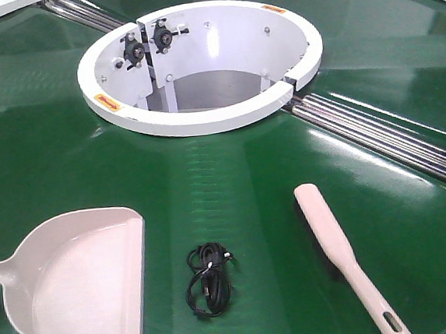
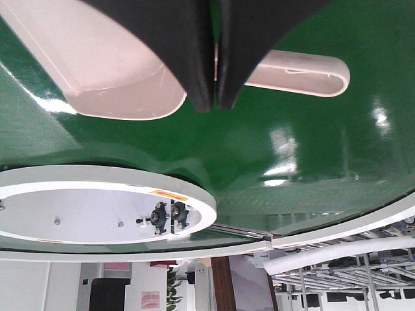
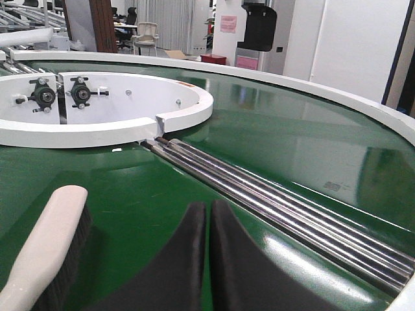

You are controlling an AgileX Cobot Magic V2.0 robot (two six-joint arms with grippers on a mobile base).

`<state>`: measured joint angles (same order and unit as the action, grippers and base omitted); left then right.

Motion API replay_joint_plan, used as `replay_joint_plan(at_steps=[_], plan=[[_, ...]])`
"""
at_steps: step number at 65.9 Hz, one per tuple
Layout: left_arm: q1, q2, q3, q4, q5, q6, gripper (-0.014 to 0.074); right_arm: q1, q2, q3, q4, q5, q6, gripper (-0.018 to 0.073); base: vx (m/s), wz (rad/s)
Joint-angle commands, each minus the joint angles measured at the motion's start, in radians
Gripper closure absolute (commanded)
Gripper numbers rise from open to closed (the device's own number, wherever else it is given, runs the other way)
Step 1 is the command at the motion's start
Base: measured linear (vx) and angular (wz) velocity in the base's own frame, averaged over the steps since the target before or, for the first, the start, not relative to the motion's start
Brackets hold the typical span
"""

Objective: Clean and inspect green conveyor with broom and dustpan

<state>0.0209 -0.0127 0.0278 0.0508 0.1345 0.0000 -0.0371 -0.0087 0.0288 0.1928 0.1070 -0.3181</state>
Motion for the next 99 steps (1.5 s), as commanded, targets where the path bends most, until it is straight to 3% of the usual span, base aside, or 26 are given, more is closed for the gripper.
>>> replay_joint_plan(at_steps=[1,14,22,36,43,49,64,82,90,99], plan=[[0.001,-0.015,0.023,-0.008,-0.077,-0.006,0.0619,-0.002,-0.010,0.012,-0.005,-0.073,-0.001,0.0565,0.00,0.00],[0.001,-0.015,0.023,-0.039,-0.103,-0.051,0.0619,-0.003,-0.010,0.011,-0.006,-0.099,-0.001,0.0565,0.00,0.00],[0.001,-0.015,0.023,-0.061,-0.126,-0.074,0.0619,-0.003,-0.010,0.011,-0.006,-0.191,-0.001,0.0565,0.00,0.00],[0.001,-0.013,-0.018,-0.060,-0.390,-0.073,0.0619,-0.003,-0.010,-0.003,0.035,-0.429,0.078,0.0565,0.00,0.00],[0.001,-0.013,-0.094,-0.060,-0.416,-0.073,0.0619,-0.003,-0.009,-0.095,0.039,-0.394,0.082,0.0565,0.00,0.00],[0.001,-0.008,-0.194,-0.056,-0.406,-0.072,0.0619,-0.002,0.013,-0.224,0.036,-0.284,0.088,0.0565,0.00,0.00],[0.001,0.147,-0.528,0.108,-0.216,-0.054,0.0619,-0.002,0.176,-0.555,0.036,-0.018,0.092,0.0565,0.00,0.00],[0.001,0.446,-0.823,0.097,0.045,-0.054,0.0601,0.000,0.520,-0.834,0.039,0.171,0.070,0.0499,0.00,0.00],[-0.008,0.549,-0.849,0.087,0.137,-0.054,0.0533,0.025,0.615,-0.850,0.040,0.166,0.070,0.0368,0.00,0.00],[-0.032,0.619,-0.849,0.040,0.201,-0.019,0.0354,0.024,0.683,-0.850,0.044,0.166,0.071,0.0099,0.00,0.00]])
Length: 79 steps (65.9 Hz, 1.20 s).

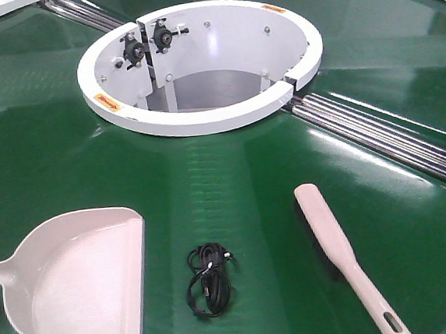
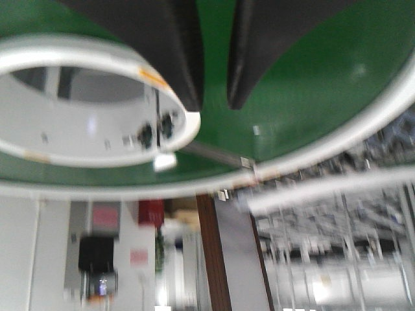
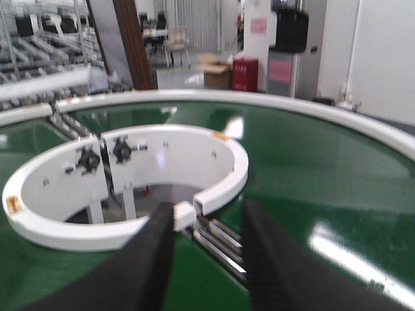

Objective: Clean and inspect green conveyor with broom and dustpan

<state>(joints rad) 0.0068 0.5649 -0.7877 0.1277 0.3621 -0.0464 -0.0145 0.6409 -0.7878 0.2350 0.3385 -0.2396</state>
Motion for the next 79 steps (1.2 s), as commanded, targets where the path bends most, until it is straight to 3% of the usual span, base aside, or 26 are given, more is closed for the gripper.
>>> replay_joint_plan(at_steps=[1,11,18,23,29,38,43,54,65,73,79], plan=[[-0.022,0.047,-0.034,-0.048,-0.015,0.046,0.0330,0.002,0.036,-0.033,0.001,-0.067,-0.008,0.0074,0.00,0.00],[-0.032,0.084,-0.034,-0.160,0.051,0.171,0.0022,0.002,0.057,-0.033,0.001,-0.066,-0.008,-0.0143,0.00,0.00],[-0.032,0.095,-0.034,-0.198,0.040,0.210,-0.0122,0.002,0.058,-0.033,0.004,-0.062,0.007,-0.0168,0.00,0.00],[-0.032,0.095,-0.034,-0.198,0.033,0.210,-0.0114,0.002,0.058,-0.034,0.004,-0.039,-0.002,-0.0159,0.00,0.00],[-0.032,0.095,-0.034,-0.198,0.030,0.210,-0.0094,0.002,0.075,-0.059,0.039,0.093,-0.066,-0.0148,0.00,0.00],[-0.056,0.095,-0.034,-0.187,0.029,0.210,-0.0052,0.050,0.147,-0.109,0.211,0.270,-0.280,-0.0143,0.00,0.00],[-0.068,0.099,-0.034,-0.185,0.030,0.210,-0.0030,0.097,0.223,-0.132,0.271,0.332,-0.316,-0.0136,0.00,0.00],[-0.072,0.109,-0.034,-0.184,0.042,0.211,-0.0011,0.192,0.443,-0.185,0.222,0.354,-0.148,-0.0127,0.00,0.00],[-0.072,0.107,-0.034,-0.184,0.047,0.211,-0.0001,0.280,0.655,-0.293,0.046,0.380,0.008,-0.0118,0.00,0.00],[-0.072,0.107,-0.034,-0.184,0.051,0.211,0.0002,0.302,0.785,-0.390,-0.041,0.484,0.142,-0.0107,0.00,0.00],[-0.072,0.107,-0.034,-0.182,0.063,0.211,0.0002,0.302,0.866,-0.459,-0.101,0.589,0.187,-0.0099,0.00,0.00]])
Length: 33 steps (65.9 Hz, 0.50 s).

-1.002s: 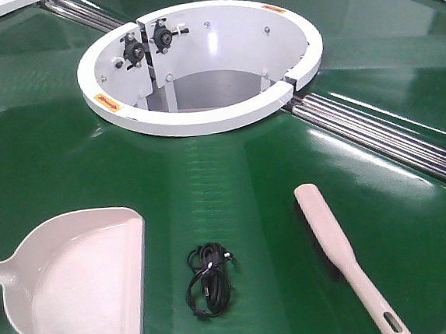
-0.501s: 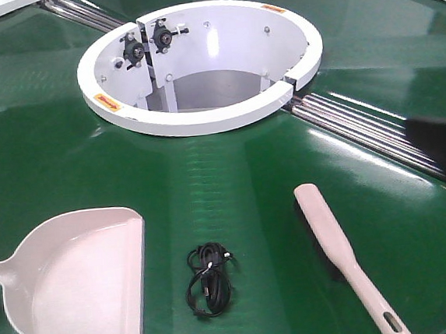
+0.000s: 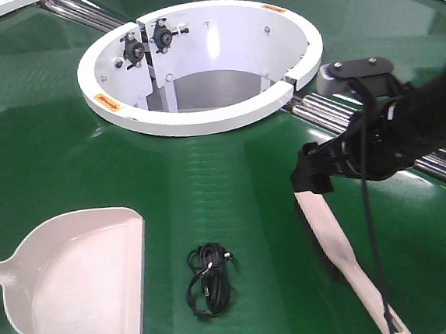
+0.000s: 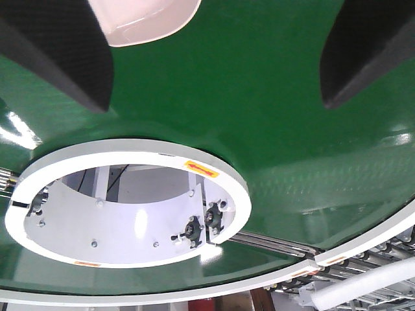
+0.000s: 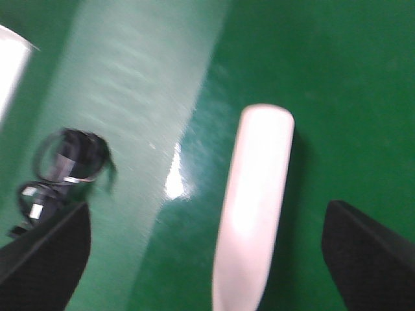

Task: Clean and inspect green conveyor with broom and dustpan
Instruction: 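Reach the right gripper down and grasp the beige brush handle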

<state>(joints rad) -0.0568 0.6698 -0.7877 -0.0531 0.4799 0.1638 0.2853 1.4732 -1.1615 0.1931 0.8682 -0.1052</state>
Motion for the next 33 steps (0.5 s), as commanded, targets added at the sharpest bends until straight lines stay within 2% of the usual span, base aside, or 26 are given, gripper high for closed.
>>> replay_joint_plan(at_steps=[1,10,33], plan=[[-0.008,0.002,-0.034,-0.001,-0.053,0.000,0.0002,0.002,0.043,-0.095,-0.071,0.072,0.055,-0.0097,0.00,0.00],[-0.008,0.002,-0.034,-0.001,-0.047,0.000,0.0002,0.002,0.117,-0.159,-0.109,0.147,0.071,-0.0090,0.00,0.00],[-0.008,0.002,-0.034,0.000,-0.046,0.002,0.0002,0.002,0.238,-0.176,-0.112,0.149,0.066,-0.0069,0.00,0.00]])
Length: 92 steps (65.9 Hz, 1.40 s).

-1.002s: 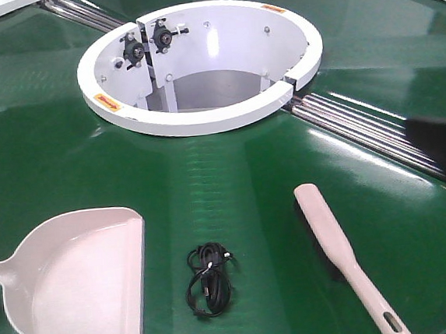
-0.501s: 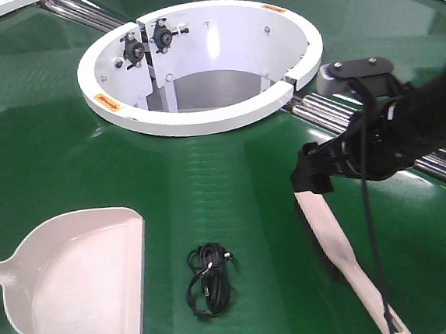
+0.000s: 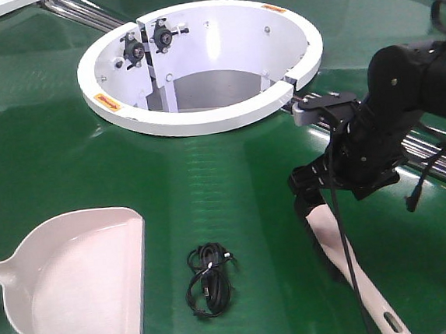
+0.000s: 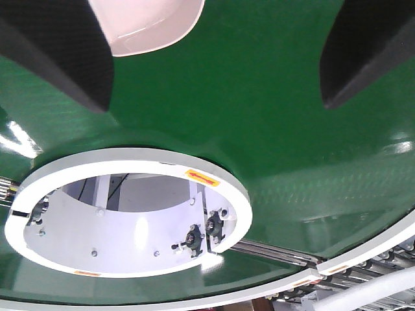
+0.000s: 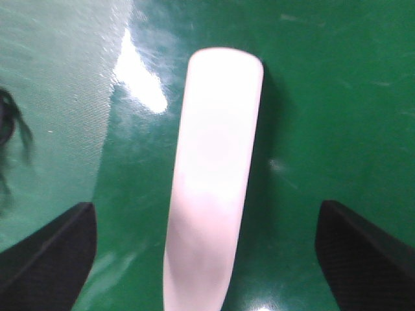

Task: Clean and inspect green conveyor with broom and dustpan
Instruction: 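Reach the right gripper down and grasp the beige brush handle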

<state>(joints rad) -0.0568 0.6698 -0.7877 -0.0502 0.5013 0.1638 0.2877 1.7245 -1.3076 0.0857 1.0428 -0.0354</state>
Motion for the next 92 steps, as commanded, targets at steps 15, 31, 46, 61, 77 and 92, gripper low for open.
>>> replay_joint_plan(at_steps=[15,31,46,61,77,92], plan=[[-0.008,0.002,-0.034,-0.003,-0.068,0.004,0.0002,-0.001,0.060,-0.030,-0.006,-0.082,-0.007,-0.0055,0.00,0.00],[-0.008,0.002,-0.034,-0.003,-0.068,0.010,0.0002,-0.001,0.104,-0.030,-0.006,-0.095,-0.006,0.0074,0.00,0.00],[-0.008,0.002,-0.034,-0.003,-0.065,0.010,0.0002,-0.001,0.113,-0.037,-0.003,-0.091,0.008,0.0456,0.00,0.00],[-0.008,0.002,-0.034,-0.003,-0.056,0.010,0.0002,-0.001,0.110,-0.144,0.013,0.093,0.035,0.0570,0.00,0.00],[-0.008,0.002,-0.034,-0.003,-0.046,0.010,0.0002,-0.001,0.061,-0.255,0.015,0.239,0.045,0.0569,0.00,0.00],[-0.008,0.001,-0.034,-0.003,-0.034,0.010,0.0002,-0.001,-0.046,-0.154,0.001,0.239,0.042,0.0569,0.00,0.00]])
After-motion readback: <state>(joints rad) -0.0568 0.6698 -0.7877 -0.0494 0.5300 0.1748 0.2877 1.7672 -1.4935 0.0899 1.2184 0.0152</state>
